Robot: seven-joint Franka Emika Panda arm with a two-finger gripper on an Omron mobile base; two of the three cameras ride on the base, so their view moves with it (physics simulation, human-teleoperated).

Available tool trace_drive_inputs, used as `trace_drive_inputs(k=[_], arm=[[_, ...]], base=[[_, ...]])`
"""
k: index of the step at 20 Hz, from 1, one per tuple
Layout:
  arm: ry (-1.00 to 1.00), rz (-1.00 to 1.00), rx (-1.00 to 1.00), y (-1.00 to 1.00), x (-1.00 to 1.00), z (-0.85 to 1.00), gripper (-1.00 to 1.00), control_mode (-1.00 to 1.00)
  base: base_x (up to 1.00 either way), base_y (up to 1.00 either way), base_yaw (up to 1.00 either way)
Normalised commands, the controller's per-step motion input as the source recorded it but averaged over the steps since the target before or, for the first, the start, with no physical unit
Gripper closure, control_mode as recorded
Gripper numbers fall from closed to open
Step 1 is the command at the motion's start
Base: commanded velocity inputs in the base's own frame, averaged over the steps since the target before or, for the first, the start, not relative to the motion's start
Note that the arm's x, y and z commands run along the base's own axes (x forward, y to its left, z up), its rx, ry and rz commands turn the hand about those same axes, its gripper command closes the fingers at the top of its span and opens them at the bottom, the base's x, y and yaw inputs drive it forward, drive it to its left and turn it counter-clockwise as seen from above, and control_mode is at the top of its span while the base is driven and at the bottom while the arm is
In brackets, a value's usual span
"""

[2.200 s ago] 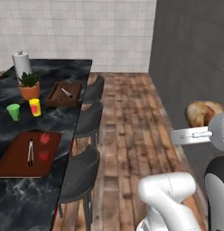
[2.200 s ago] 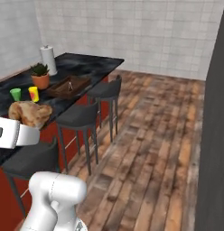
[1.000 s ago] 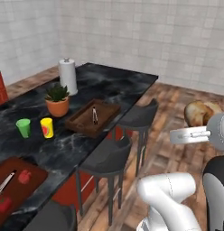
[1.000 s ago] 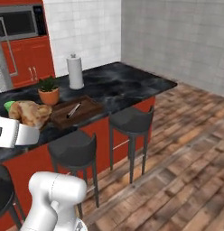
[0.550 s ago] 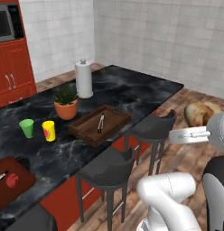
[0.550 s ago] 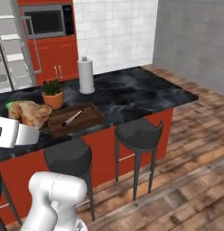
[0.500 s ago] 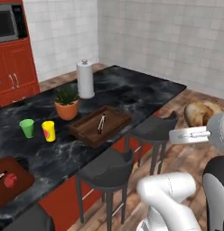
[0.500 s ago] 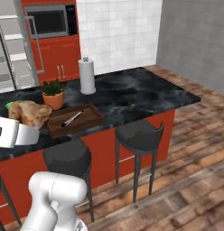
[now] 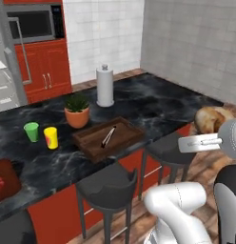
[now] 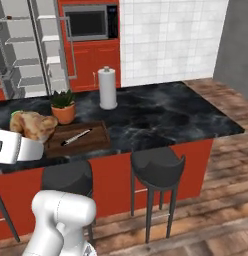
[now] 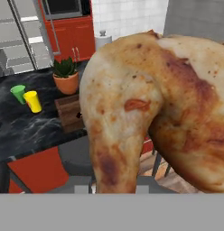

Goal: Gather the bell pepper and tomato from the fridge and place them on a tray on the dining counter. Then gather the chicken drumsticks from the fridge and place them on the other tray.

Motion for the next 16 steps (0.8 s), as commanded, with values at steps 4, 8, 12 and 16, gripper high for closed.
trace_drive_inputs(k=[4, 8, 12, 16], arm=[[0.0, 0.0, 0.0, 0.0, 0.0, 0.0, 1.0, 1.0], [0.0, 0.0, 0.0, 0.0, 0.0, 0.0, 1.0, 1.0], [0.0, 0.0, 0.0, 0.0, 0.0, 0.0, 1.0, 1.0], [0.0, 0.0, 0.0, 0.0, 0.0, 0.0, 1.0, 1.0]], base=[[0.35, -0.44, 0.38], [0.34, -0.25, 0.33], [0.7, -0.17, 0.37], [0.9, -0.19, 0.41]])
